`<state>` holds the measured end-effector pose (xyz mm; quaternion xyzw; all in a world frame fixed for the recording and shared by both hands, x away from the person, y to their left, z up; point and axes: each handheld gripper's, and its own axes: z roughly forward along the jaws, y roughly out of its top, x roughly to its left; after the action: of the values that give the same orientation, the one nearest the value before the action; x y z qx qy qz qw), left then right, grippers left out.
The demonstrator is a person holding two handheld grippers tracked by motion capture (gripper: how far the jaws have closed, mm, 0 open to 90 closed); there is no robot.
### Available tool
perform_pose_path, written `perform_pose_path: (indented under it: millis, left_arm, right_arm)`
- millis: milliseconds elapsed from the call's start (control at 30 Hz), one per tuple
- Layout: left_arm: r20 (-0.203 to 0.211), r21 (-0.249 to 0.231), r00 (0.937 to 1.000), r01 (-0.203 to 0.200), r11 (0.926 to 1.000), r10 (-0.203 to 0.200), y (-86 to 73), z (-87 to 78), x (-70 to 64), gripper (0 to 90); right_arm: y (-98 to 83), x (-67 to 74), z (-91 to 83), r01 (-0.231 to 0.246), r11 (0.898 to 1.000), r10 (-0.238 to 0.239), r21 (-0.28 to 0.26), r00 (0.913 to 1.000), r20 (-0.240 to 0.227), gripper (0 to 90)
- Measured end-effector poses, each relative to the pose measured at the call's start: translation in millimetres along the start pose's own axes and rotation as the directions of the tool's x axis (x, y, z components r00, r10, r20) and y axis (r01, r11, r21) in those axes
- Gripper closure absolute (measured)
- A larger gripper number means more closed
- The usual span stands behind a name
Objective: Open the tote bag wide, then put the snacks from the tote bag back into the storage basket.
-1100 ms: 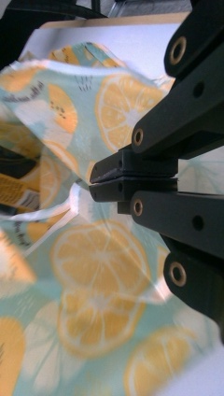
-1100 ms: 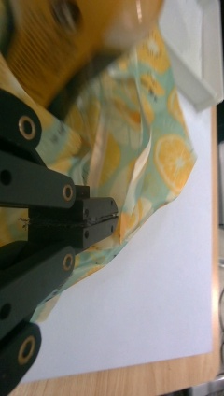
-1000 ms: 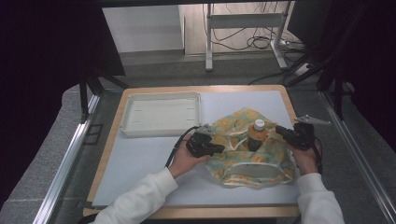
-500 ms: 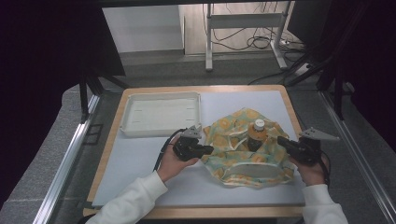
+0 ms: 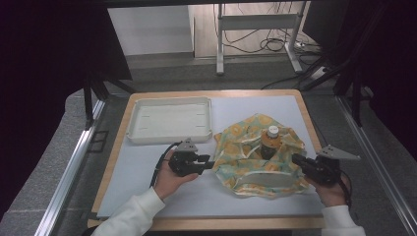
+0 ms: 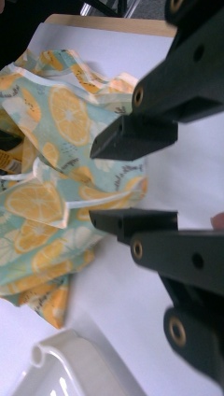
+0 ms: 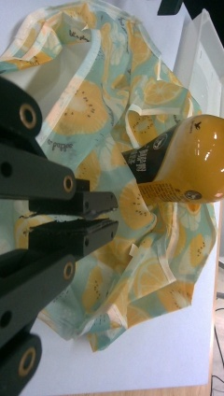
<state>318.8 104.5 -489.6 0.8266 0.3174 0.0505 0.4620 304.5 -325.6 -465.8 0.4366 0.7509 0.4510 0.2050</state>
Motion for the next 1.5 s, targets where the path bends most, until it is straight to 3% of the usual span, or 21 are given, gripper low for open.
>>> perform_pose_path:
  millis: [200,433,900,1067,1267,1500]
  left_arm:
    - [-0.028,-0.005,0.9995,0.013,0.9999,-0.013,-13.7,-15.4,0.7,46.4]
    - [-0.060,-0.008,0.9980,0.017,0.9998,-0.018,-27.8,-30.3,5.0,40.3]
    - [-0.095,0.002,0.9955,-0.005,1.0000,0.005,-34.0,-37.5,8.4,38.7]
    - [-0.113,0.020,0.9931,-0.029,0.9994,0.031,-34.3,-34.3,6.0,38.6]
    - [-0.116,0.034,0.9919,-0.049,0.9982,0.052,-35.0,-32.4,2.7,38.2]
    - [-0.115,0.036,0.9921,-0.046,0.9983,0.050,-35.0,-31.7,3.6,38.1]
  right_arm:
    - [1.2,2.7,1.7,0.007,1.000,-0.007,-0.007,0.9998,-0.018,60.5]
    - [3.6,4.7,2.4,0.002,1.000,-0.002,-0.016,0.9999,-0.011,49.5]
    - [6.4,5.1,0.3,0.003,0.999,-0.002,-0.033,0.9998,0.020,40.2]
    - [10.0,7.2,-1.2,0.009,0.999,-0.008,-0.044,0.9997,0.022,38.0]
    - [17.5,10.9,-0.5,0.021,0.998,-0.019,-0.060,0.9994,0.029,33.6]
    - [28.6,16.8,8.2,0.027,0.998,-0.025,-0.061,0.9991,0.034,26.4]
